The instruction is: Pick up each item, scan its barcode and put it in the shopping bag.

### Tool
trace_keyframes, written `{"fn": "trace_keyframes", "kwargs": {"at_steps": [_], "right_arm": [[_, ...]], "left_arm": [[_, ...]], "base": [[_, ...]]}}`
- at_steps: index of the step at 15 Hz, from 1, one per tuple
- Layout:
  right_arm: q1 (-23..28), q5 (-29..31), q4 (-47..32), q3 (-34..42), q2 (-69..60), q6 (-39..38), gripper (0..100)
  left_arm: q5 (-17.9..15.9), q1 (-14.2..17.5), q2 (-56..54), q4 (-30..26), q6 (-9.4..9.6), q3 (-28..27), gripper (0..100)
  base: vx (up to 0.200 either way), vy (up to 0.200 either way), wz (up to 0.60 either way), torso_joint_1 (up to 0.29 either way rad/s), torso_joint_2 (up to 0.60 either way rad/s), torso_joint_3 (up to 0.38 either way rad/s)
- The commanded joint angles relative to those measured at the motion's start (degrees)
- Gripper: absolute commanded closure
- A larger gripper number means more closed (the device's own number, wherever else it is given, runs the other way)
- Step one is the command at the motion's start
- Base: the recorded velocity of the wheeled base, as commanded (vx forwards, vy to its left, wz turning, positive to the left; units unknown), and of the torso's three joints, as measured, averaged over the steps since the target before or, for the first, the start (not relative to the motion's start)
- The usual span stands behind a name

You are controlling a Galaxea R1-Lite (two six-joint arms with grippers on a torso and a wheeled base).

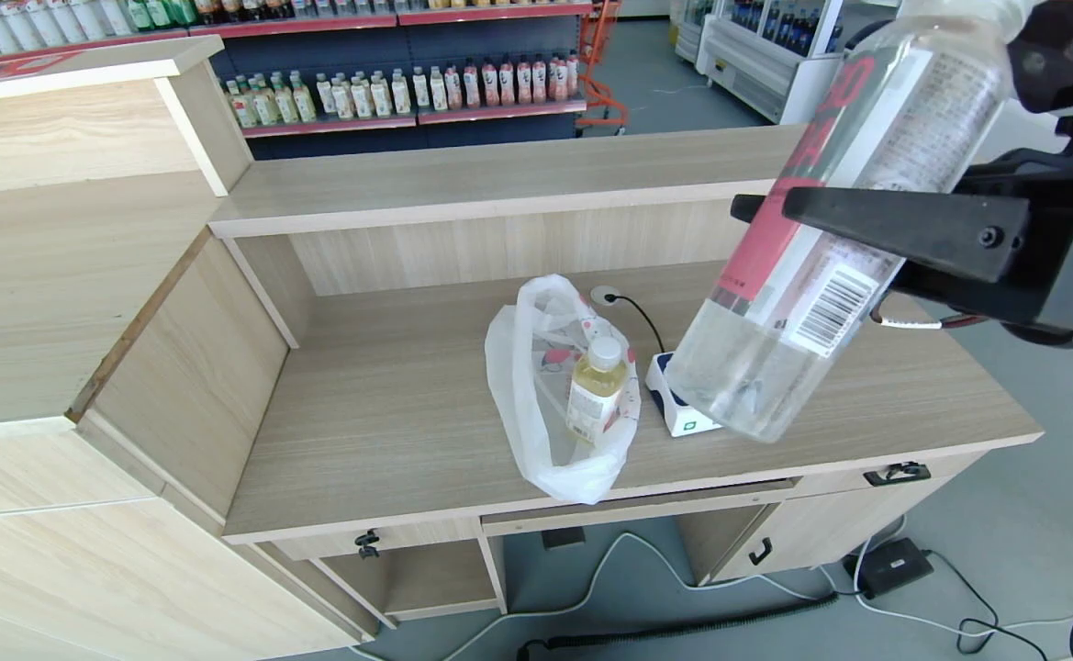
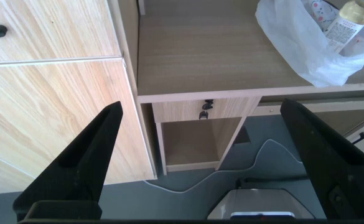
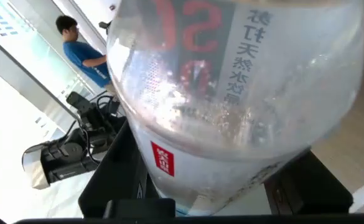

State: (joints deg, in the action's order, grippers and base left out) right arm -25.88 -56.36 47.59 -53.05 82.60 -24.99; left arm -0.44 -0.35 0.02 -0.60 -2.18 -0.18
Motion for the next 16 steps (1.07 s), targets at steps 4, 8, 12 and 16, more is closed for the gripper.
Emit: {"fn": "trace_keyframes", "kwargs": {"at_steps": [4, 8, 12, 16], "right_arm": [[-6.29, -0.77, -0.39, -2.14, 0.28, -2.34, 100], [-6.55, -2.27, -0.48, -0.65, -0.95, -4.19, 100], [-8.13, -3.06, -0.48, 1.11, -2.45, -4.63, 100], [-8.13, -4.64, -0.48, 4.89, -4.73, -4.54, 100]], "left_arm": [[0.00, 0.00, -0.02, -0.02, -0.02, 0.01, 0], [0.00, 0.00, -0.02, -0.02, -0.02, 0.01, 0], [0.00, 0.00, -0.02, -0.02, -0.02, 0.01, 0], [0.00, 0.00, -0.02, -0.02, -0.02, 0.01, 0]], "base": [[0.000, 0.000, 0.00, 0.000, 0.00, 0.000], [0.000, 0.000, 0.00, 0.000, 0.00, 0.000], [0.000, 0.000, 0.00, 0.000, 0.00, 0.000], [0.000, 0.000, 0.00, 0.000, 0.00, 0.000]]}}
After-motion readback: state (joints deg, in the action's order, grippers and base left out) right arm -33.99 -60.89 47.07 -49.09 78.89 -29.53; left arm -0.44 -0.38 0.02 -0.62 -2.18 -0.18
